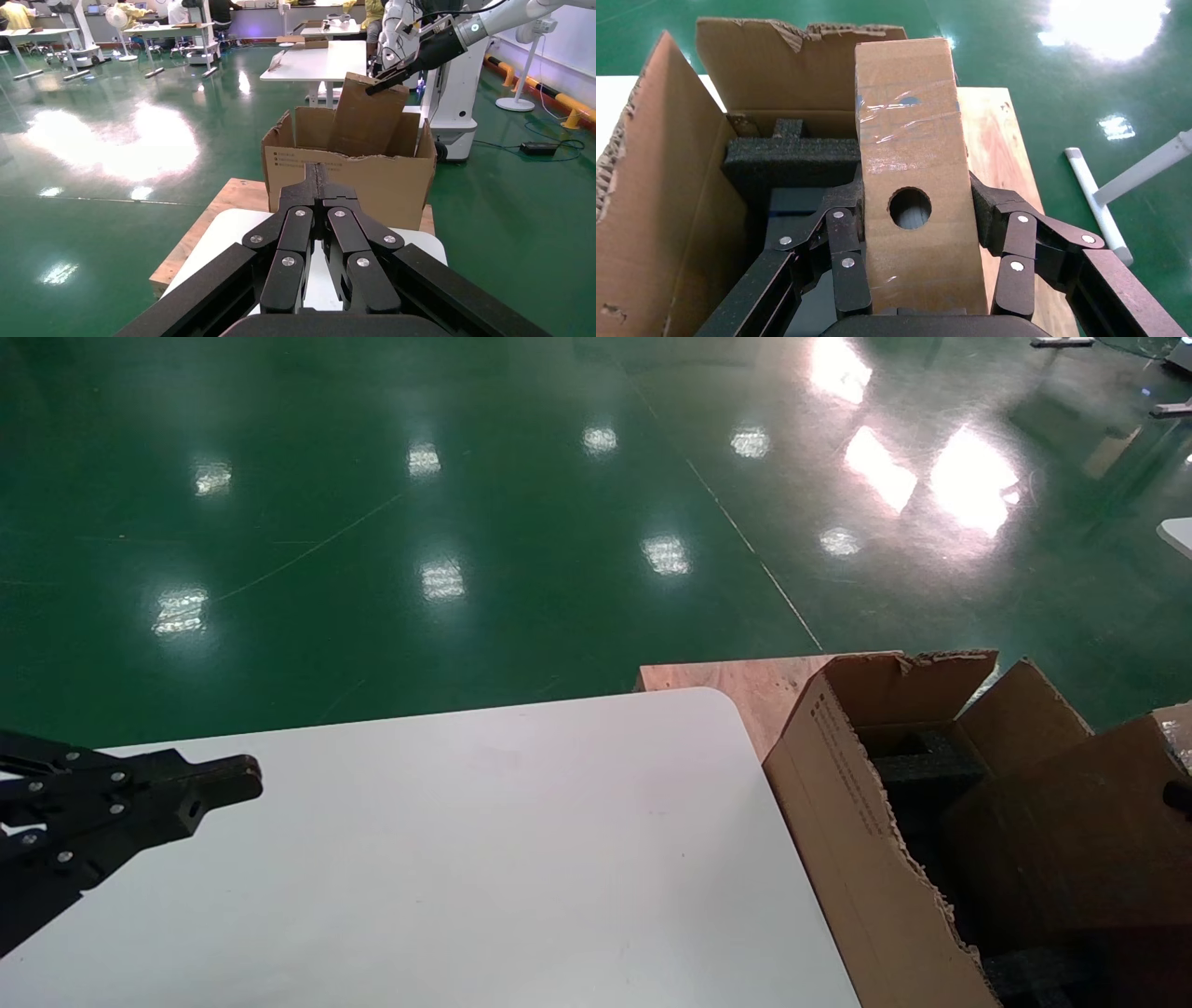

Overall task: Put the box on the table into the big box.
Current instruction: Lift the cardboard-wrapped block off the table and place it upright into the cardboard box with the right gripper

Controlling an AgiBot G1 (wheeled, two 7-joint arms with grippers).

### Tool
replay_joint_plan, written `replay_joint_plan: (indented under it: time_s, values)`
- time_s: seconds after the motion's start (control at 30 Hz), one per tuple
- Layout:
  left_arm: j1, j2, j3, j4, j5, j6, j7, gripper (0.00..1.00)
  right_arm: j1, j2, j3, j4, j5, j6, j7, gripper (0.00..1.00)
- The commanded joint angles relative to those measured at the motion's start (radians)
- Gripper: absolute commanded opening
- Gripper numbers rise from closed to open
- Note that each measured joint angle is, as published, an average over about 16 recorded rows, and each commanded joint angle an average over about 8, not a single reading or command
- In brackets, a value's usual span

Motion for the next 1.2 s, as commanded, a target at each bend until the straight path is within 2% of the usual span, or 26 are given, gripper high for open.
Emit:
replay_joint_plan:
  time_s: [0.03,0.57,0.8,1.2]
  values:
    - [0.000,0.000,0.000,0.000,0.000,0.000,0.000,0.00,0.006,-0.008,-0.006,-0.025,0.004,-0.010,-0.016,0.00]
    - [0.000,0.000,0.000,0.000,0.000,0.000,0.000,0.00,0.128,-0.072,-0.148,-0.212,0.059,-0.047,-0.106,0.00]
    - [0.000,0.000,0.000,0.000,0.000,0.000,0.000,0.00,0.160,-0.093,-0.196,-0.249,0.062,-0.047,-0.118,0.00]
    - [0.000,0.000,0.000,0.000,0.000,0.000,0.000,0.00,0.255,-0.132,-0.337,-0.288,0.073,-0.021,-0.131,0.00]
